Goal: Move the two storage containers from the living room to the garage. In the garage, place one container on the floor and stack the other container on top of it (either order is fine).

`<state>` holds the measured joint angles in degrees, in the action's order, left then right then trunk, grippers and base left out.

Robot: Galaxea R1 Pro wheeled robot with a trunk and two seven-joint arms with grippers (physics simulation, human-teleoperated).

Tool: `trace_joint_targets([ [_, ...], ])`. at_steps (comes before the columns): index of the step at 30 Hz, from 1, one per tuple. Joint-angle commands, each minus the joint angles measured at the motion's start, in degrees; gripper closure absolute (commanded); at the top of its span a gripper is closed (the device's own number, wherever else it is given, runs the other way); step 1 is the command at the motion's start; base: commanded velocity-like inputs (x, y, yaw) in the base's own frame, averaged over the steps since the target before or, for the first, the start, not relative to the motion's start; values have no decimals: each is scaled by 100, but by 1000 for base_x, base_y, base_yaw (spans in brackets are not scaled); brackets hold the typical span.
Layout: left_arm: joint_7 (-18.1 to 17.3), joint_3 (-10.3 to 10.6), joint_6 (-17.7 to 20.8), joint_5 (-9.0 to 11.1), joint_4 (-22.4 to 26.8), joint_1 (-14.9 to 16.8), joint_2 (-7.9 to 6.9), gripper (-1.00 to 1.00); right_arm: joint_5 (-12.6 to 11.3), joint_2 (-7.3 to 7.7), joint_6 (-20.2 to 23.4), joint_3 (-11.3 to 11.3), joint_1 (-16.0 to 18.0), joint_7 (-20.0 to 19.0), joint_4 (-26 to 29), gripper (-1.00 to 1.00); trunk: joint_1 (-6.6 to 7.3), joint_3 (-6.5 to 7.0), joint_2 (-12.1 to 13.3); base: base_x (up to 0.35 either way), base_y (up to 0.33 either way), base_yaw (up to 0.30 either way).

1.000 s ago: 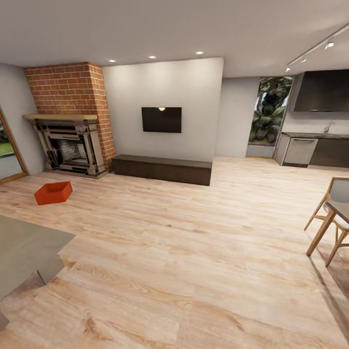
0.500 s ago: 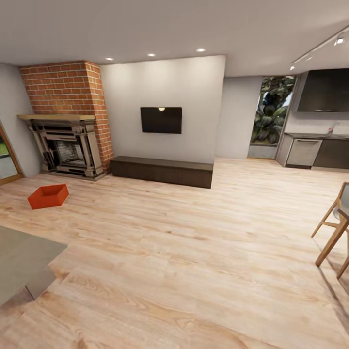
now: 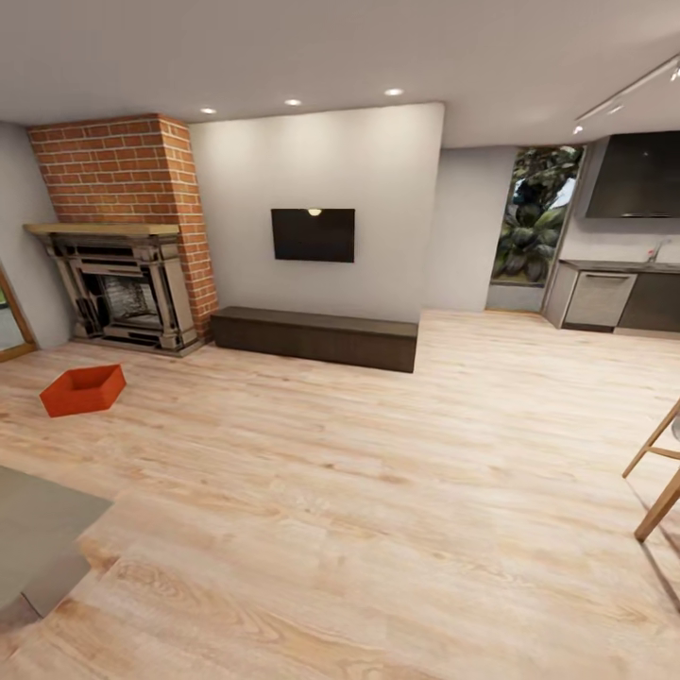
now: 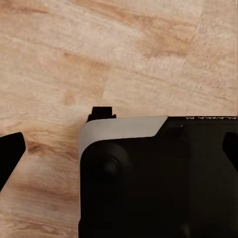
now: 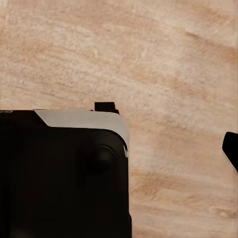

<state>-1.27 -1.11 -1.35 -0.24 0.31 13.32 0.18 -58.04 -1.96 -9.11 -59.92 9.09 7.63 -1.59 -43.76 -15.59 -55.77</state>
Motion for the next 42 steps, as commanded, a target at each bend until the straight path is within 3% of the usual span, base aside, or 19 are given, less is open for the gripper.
trace_joint_targets([
  [1,-13,-12,-14,-2,-4,4,0,-100,-41,-6,-20,-46,5,1,-16,-100,-4,-7,-4,321,0,0],
  [42,-13,-12,-14,-2,-4,4,0,-100,-33,-6,-22,-46,5,2,-16,-100,-4,-7,-4,321,0,0],
])
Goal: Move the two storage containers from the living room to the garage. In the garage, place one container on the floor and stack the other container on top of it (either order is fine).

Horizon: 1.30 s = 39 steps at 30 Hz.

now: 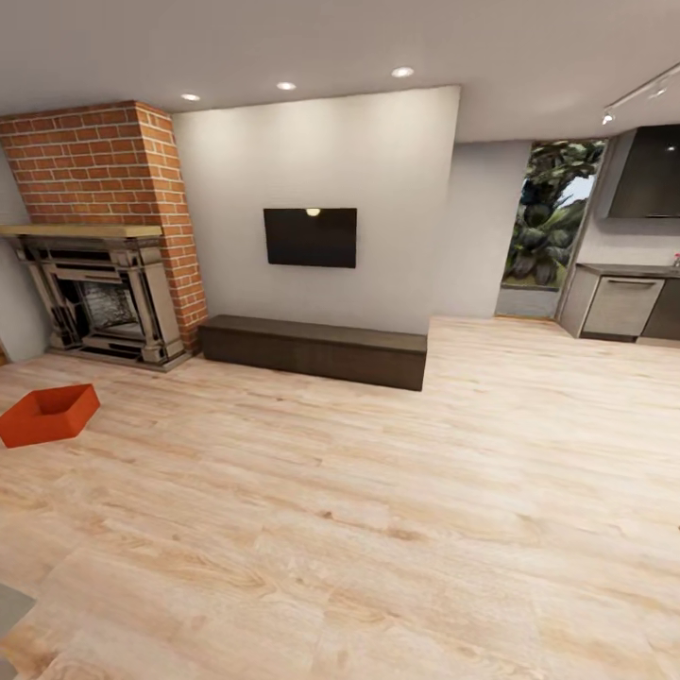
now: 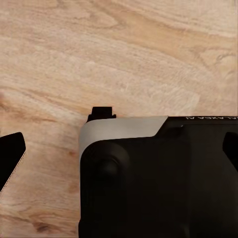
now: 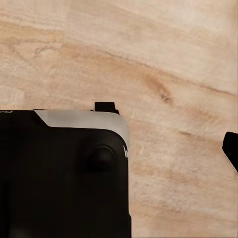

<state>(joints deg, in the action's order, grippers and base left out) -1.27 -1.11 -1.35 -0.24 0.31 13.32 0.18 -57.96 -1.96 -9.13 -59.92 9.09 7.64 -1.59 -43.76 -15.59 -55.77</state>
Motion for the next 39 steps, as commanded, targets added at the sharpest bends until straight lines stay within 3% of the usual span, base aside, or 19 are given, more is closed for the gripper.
trace_joint_targets([
  [1,-13,-12,-14,-2,-4,4,0,-100,-41,-6,-20,-46,5,1,-16,-100,-4,-7,-4,321,0,0],
  [23,-13,-11,-14,-2,-4,4,0,-100,-40,-6,-18,-46,5,1,-16,-100,-4,-7,-4,321,0,1],
  [39,-13,-10,-14,-2,-4,4,0,-100,-40,-6,-21,-46,5,1,-16,-100,-4,-7,-4,321,0,234],
])
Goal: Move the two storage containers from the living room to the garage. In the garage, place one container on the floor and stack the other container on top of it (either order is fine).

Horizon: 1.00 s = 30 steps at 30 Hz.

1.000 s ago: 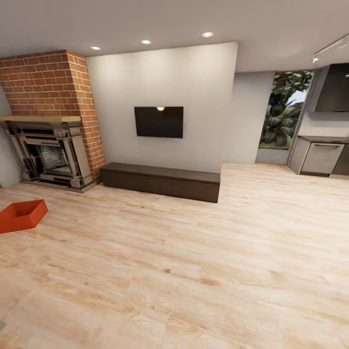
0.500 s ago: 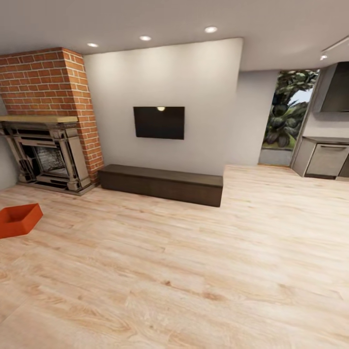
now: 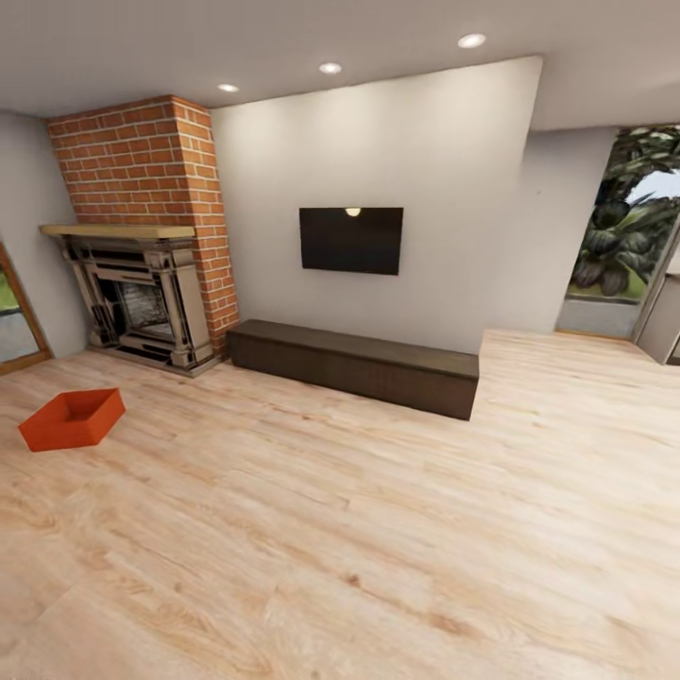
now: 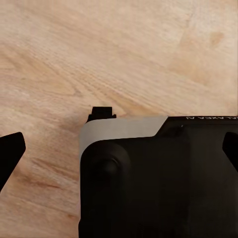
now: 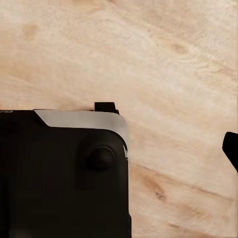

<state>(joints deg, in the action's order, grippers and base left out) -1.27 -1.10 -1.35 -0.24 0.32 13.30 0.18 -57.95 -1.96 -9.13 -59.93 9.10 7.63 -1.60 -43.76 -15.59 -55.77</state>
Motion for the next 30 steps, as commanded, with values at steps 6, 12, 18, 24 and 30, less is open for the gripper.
trace_joint_targets([
  [6,-13,-13,-14,-2,-6,5,0,-100,-41,-6,-20,-45,4,2,-15,-100,-4,-7,-4,321,0,269],
  [12,-13,-11,-14,-2,-6,5,0,-100,-41,-6,-20,-45,4,2,-15,-100,-4,-7,-4,321,0,269],
  [18,-13,-13,-14,-5,-6,5,0,-100,-41,-6,-23,-45,4,2,-15,-100,-4,-7,-4,321,0,269],
  [24,-13,-13,-14,-8,-6,5,0,-100,-41,-6,-20,-45,4,2,-15,-100,-4,-7,-4,321,0,269],
  [30,-13,-12,-14,-10,-6,5,0,-100,-41,-6,-22,-45,4,2,-15,-100,-4,-7,-4,321,0,109],
])
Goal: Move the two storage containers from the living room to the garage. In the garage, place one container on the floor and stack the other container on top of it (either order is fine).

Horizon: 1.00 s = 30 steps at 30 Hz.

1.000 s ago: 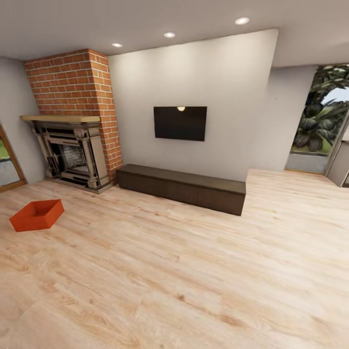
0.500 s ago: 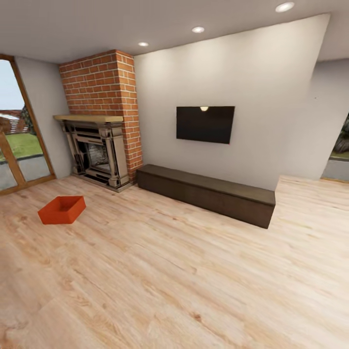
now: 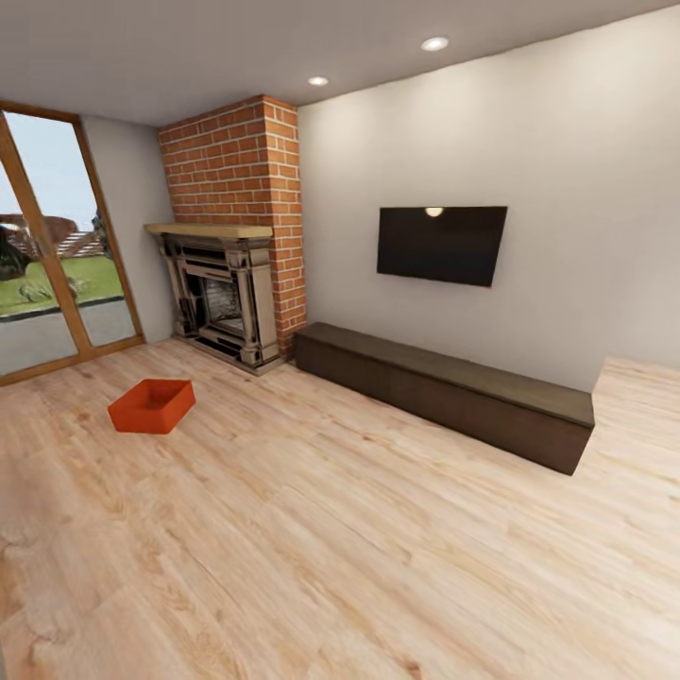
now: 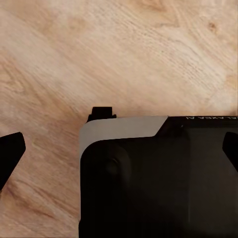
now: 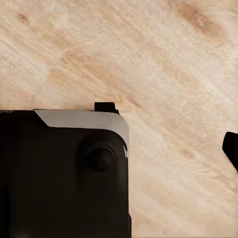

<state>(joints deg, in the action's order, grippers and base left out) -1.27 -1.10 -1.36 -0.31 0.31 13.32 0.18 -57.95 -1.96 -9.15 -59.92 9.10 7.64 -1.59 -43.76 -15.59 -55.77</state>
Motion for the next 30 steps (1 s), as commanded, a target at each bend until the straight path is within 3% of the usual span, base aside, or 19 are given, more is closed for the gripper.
trace_joint_targets([
  [1,-13,-10,-14,-3,-4,4,0,-100,-41,-6,-20,-46,5,1,-16,-100,-4,-7,-4,321,0,25],
  [30,-13,-10,-22,-4,-4,4,0,-100,-41,-6,-19,-46,5,1,-16,-100,-4,-7,-4,321,0,2],
])
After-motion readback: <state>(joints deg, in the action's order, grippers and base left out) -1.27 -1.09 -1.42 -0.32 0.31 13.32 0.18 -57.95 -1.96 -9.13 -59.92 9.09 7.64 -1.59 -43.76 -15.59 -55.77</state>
